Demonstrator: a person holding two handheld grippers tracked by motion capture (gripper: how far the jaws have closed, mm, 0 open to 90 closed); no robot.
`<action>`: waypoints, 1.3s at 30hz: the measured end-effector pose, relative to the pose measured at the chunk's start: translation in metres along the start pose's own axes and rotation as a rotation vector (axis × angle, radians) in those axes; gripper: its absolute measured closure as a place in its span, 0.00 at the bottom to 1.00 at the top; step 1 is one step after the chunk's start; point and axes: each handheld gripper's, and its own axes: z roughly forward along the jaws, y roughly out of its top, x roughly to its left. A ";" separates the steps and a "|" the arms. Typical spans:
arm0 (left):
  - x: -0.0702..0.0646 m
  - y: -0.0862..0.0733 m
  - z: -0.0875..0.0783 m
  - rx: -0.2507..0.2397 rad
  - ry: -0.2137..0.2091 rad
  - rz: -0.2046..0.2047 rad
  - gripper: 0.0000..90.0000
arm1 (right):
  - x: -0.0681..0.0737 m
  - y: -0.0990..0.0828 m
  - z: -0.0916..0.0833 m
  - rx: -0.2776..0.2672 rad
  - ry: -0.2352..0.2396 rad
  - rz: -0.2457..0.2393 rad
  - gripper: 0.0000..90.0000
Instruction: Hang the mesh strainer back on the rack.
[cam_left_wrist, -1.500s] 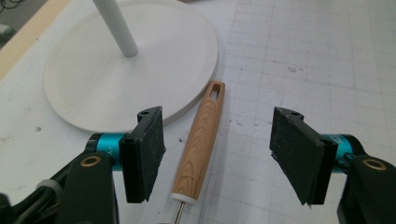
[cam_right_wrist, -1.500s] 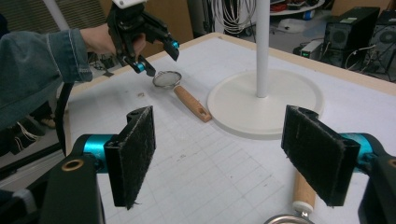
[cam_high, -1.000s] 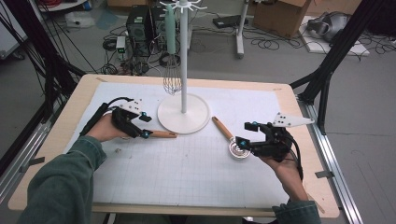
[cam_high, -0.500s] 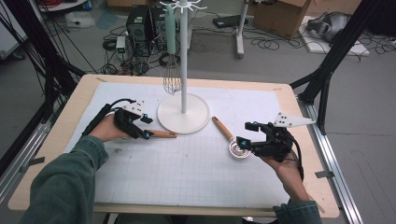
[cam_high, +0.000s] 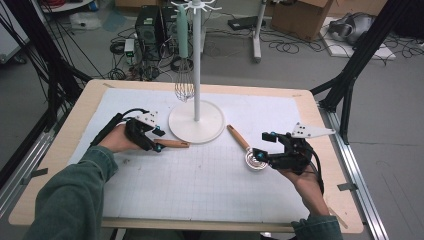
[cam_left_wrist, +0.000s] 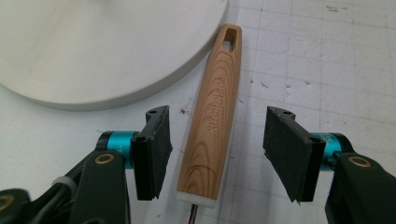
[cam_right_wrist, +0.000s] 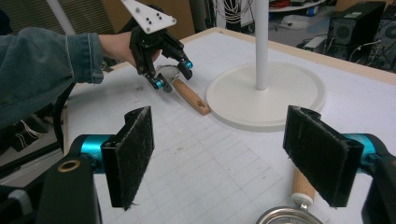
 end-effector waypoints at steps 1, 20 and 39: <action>-0.001 0.000 0.001 -0.002 -0.002 -0.007 0.47 | 0.000 0.000 0.000 0.001 0.000 0.002 0.26; 0.003 -0.005 0.009 0.085 0.003 -0.004 0.61 | -0.002 -0.005 0.003 0.011 0.013 0.005 0.26; 0.002 -0.006 0.003 0.073 -0.039 0.014 0.76 | -0.004 -0.005 0.005 0.015 0.013 0.012 0.26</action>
